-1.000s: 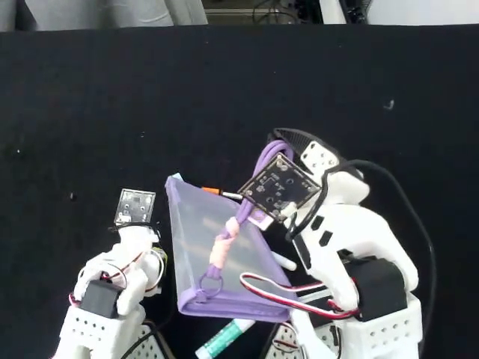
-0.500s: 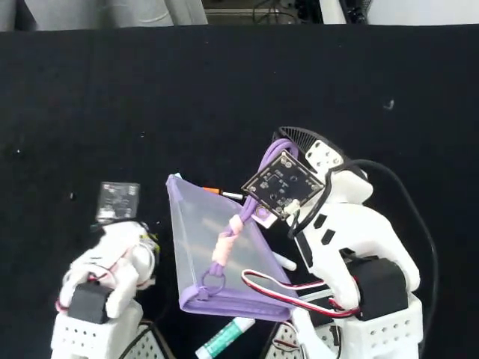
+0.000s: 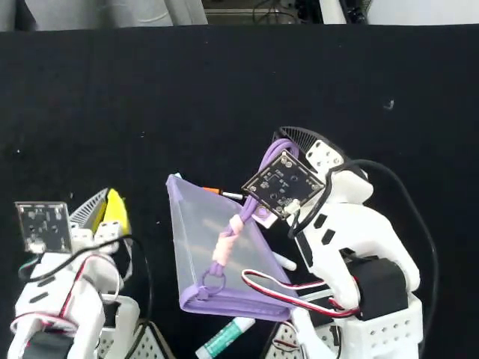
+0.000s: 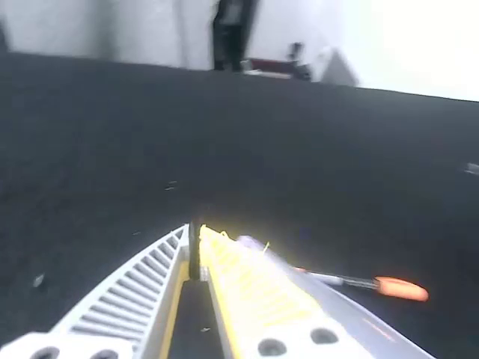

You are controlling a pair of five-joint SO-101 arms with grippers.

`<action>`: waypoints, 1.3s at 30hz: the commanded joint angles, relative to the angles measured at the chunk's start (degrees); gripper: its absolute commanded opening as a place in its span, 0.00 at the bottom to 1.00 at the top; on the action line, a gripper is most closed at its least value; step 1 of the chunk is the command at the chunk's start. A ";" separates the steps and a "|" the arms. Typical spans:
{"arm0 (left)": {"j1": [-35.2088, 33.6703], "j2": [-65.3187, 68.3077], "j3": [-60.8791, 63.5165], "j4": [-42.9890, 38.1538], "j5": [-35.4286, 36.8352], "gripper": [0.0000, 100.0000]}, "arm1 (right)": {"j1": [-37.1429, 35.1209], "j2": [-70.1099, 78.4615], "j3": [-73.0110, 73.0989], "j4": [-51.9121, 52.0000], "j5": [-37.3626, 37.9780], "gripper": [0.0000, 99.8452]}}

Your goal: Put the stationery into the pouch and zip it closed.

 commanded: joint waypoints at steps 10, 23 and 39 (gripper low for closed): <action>17.71 0.09 -25.63 24.18 -31.30 0.27 | 1.05 -0.66 -1.63 -0.09 0.44 0.01; 36.88 0.18 -29.67 24.26 -43.60 0.27 | 1.05 -0.66 -1.54 -0.09 0.44 0.01; 38.20 0.35 -18.86 24.26 -53.63 0.24 | 0.97 -0.57 -1.36 -0.09 0.44 0.01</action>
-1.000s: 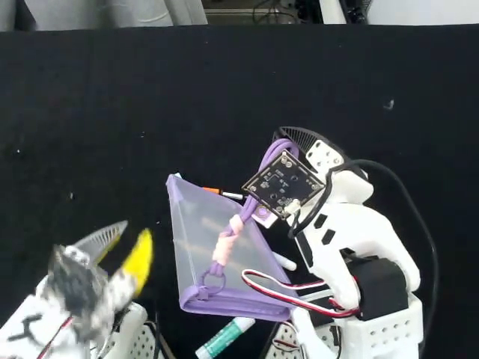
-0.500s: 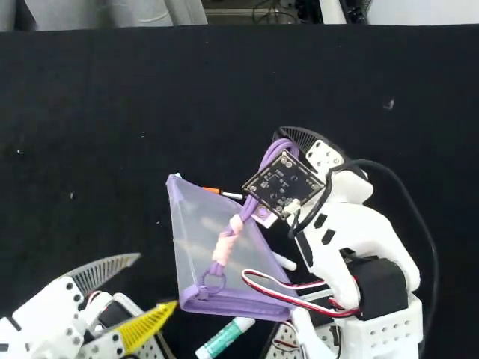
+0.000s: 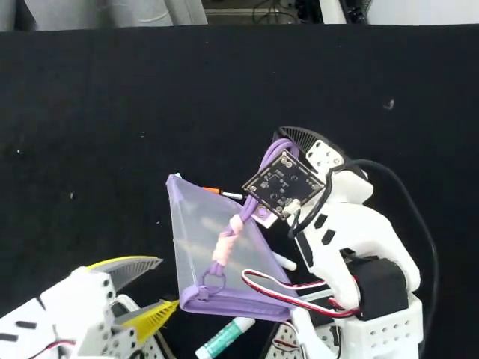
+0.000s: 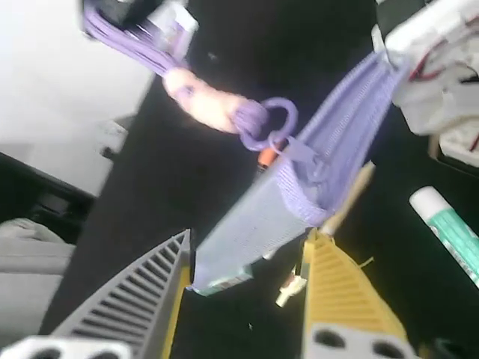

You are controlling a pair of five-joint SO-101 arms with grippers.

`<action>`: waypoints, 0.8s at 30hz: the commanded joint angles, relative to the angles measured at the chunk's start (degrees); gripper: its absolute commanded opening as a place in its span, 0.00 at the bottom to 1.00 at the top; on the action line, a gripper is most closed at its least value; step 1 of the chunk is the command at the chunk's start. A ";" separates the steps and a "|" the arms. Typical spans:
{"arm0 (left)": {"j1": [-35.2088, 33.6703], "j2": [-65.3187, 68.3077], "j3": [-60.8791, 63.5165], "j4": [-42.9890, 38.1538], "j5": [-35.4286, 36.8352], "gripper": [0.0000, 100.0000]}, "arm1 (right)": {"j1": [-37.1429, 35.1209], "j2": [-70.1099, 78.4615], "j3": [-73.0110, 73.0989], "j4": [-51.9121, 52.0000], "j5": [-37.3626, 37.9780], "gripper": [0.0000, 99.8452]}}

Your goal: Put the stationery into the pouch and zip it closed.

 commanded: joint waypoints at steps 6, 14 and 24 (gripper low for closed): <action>0.75 0.53 0.92 0.35 -4.04 0.24 | 0.97 -0.57 -1.27 -0.09 0.44 0.01; 9.27 0.62 1.71 -0.18 -4.13 0.24 | 0.70 -0.57 -1.19 -0.18 0.44 0.01; 5.32 0.62 15.96 -13.98 -4.04 0.24 | 0.70 -0.57 -1.10 -0.09 0.44 0.01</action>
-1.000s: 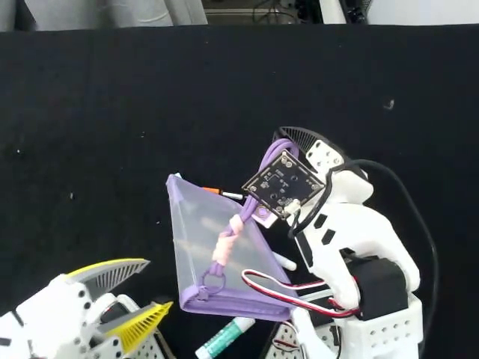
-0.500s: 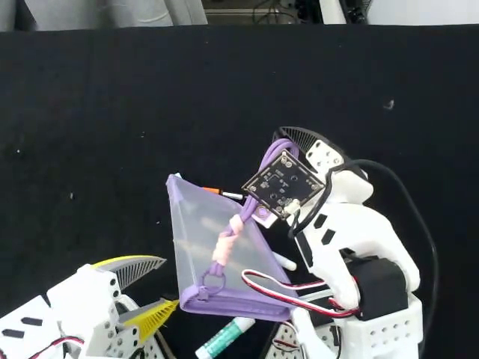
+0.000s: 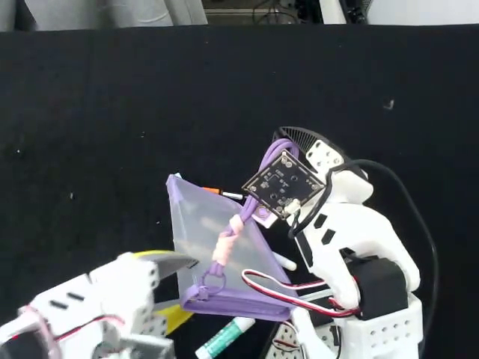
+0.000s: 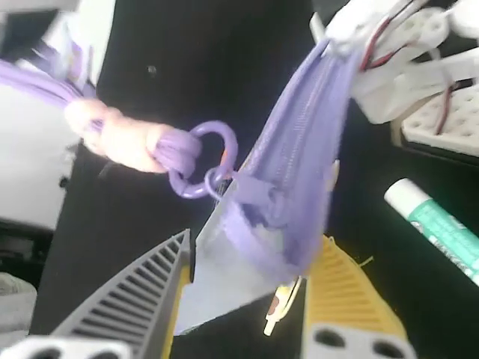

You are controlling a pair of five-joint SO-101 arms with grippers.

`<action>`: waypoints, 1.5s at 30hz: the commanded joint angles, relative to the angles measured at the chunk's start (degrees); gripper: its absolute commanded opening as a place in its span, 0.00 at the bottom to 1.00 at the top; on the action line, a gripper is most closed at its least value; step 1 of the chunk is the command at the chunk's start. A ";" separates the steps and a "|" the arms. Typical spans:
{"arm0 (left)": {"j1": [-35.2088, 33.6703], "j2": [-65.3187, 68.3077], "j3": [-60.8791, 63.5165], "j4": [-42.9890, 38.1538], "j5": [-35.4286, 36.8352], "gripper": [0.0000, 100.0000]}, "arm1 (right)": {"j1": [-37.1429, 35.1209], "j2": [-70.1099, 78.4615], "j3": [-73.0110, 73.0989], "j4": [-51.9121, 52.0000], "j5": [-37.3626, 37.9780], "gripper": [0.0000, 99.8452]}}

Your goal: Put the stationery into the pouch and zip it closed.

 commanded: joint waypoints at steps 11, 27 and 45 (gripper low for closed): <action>-1.98 0.44 -20.97 5.27 11.34 0.24 | 0.70 -0.57 -1.10 -0.09 0.44 0.01; -2.15 0.53 -22.64 6.86 34.99 0.23 | 0.70 -0.57 -1.10 -0.09 0.44 0.01; -1.89 0.62 -13.41 8.26 36.92 0.24 | 0.70 -0.57 -1.10 -0.09 0.44 0.01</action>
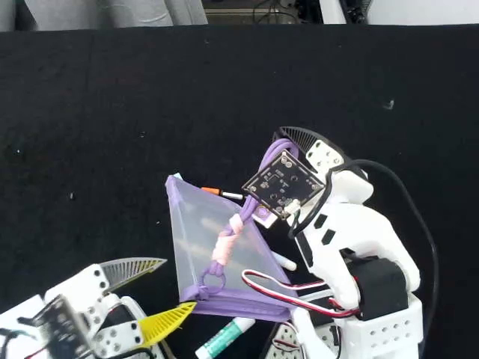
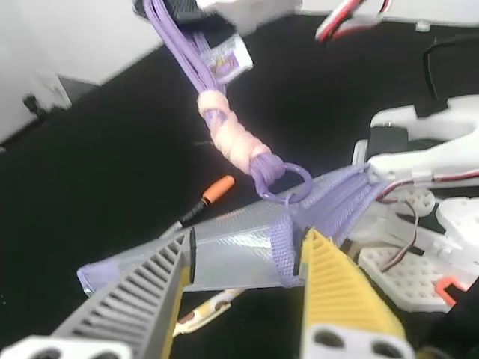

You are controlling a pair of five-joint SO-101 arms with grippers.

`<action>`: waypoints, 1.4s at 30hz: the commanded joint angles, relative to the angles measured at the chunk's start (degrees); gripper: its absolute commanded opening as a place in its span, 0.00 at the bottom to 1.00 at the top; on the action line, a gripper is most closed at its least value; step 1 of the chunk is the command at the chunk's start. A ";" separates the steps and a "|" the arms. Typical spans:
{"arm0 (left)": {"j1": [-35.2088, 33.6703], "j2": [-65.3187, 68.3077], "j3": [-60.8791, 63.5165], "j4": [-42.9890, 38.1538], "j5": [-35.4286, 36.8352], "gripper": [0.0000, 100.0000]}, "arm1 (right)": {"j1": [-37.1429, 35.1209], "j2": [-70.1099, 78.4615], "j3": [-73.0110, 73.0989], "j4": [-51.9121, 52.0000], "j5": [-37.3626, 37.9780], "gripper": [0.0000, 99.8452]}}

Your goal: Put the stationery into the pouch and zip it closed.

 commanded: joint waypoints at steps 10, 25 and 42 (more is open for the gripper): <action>-0.48 0.70 4.97 -0.09 -0.09 0.23 | 0.79 -0.57 -1.10 -0.09 0.44 0.01; -15.96 0.70 9.45 -4.48 -0.09 0.10 | 0.79 -0.66 -1.10 0.09 0.44 0.01; -16.48 0.70 15.52 -6.51 -0.09 0.12 | 1.05 -1.10 -1.36 0.44 0.44 0.01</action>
